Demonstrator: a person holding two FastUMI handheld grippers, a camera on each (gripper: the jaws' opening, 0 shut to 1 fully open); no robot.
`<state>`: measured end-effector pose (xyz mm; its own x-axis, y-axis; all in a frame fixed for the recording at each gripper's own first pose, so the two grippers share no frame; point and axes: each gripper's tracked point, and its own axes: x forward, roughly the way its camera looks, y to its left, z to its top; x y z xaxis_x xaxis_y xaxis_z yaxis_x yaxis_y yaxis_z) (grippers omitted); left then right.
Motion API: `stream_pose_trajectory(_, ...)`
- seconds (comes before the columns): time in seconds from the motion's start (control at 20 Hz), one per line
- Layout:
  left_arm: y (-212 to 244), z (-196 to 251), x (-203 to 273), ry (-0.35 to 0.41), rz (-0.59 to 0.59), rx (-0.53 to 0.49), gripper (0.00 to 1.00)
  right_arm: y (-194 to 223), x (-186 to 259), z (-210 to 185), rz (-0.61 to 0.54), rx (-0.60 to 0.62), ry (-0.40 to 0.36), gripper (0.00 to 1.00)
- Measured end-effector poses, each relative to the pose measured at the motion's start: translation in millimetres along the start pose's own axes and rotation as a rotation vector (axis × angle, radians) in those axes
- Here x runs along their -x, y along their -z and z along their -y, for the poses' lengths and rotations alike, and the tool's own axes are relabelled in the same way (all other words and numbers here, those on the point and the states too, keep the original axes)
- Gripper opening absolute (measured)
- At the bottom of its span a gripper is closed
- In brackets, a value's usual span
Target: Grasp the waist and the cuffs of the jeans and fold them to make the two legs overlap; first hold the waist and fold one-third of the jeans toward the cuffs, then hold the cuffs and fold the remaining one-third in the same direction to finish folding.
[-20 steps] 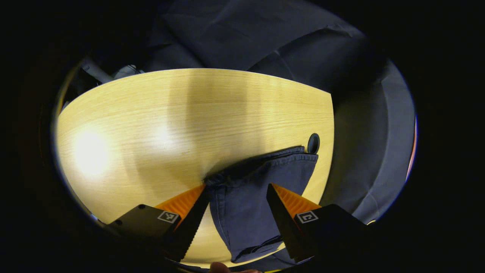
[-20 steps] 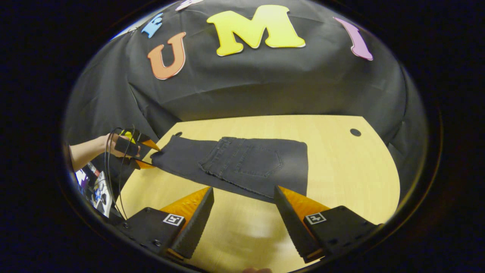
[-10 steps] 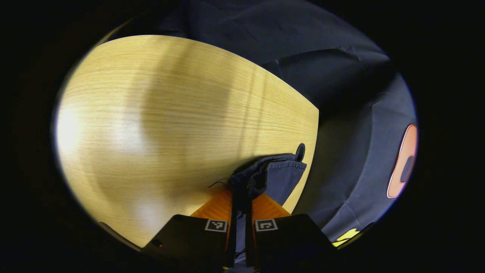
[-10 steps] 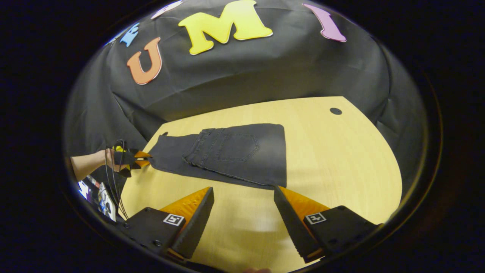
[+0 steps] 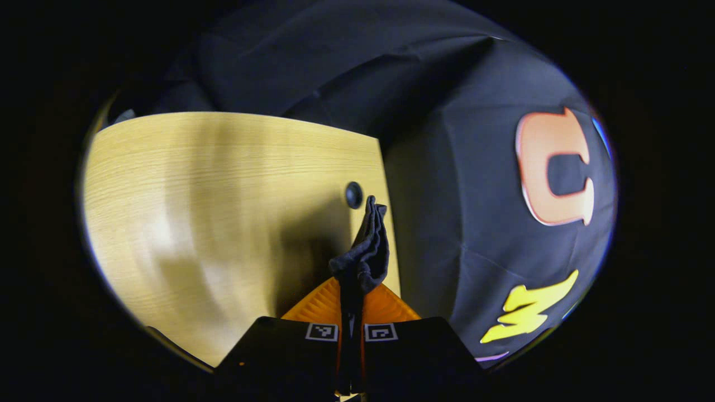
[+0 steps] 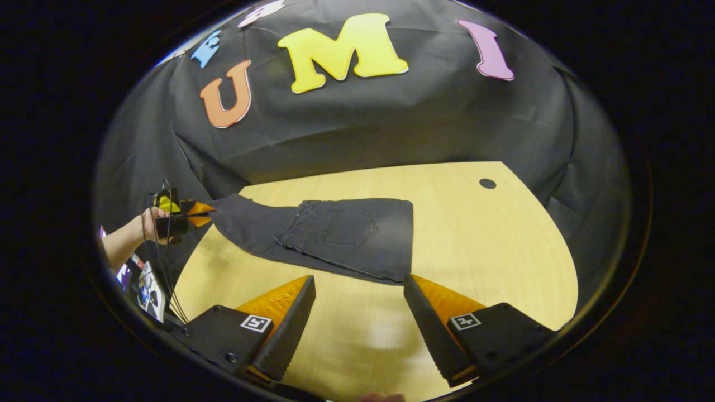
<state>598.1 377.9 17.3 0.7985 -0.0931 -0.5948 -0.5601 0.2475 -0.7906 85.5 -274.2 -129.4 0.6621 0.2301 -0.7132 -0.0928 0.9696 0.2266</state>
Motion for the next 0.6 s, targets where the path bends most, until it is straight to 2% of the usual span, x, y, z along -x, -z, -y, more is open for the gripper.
stream_pose_trajectory(0.2,47.6,69.0,35.9,0.108,0.023,-0.324,0.04,-4.2,27.0,5.4,0.046,0.024,0.002,0.99)
stream_pose_trajectory(0.25,64.9,88.4,44.4,0.139,0.023,-0.41,0.04,-6.5,33.6,10.0,0.06,0.023,0.01,0.96)
stream_pose_trajectory(0.3,83.9,106.0,51.3,0.173,0.015,-0.495,0.04,-8.4,41.0,14.5,0.076,0.018,0.016,1.0)
stream_pose_trajectory(0.5,185.0,161.7,61.3,0.296,-0.042,-0.777,0.03,-14.2,68.4,43.2,0.135,-0.004,0.06,0.99)
stream_pose_trajectory(0.55,211.8,164.3,59.1,0.318,-0.065,-0.829,0.03,-12.8,74.7,52.3,0.141,-0.014,0.073,1.0)
stream_pose_trajectory(0.6,239.3,163.7,47.7,0.331,-0.101,-0.864,0.03,-10.3,81.5,61.1,0.145,-0.023,0.091,0.95)
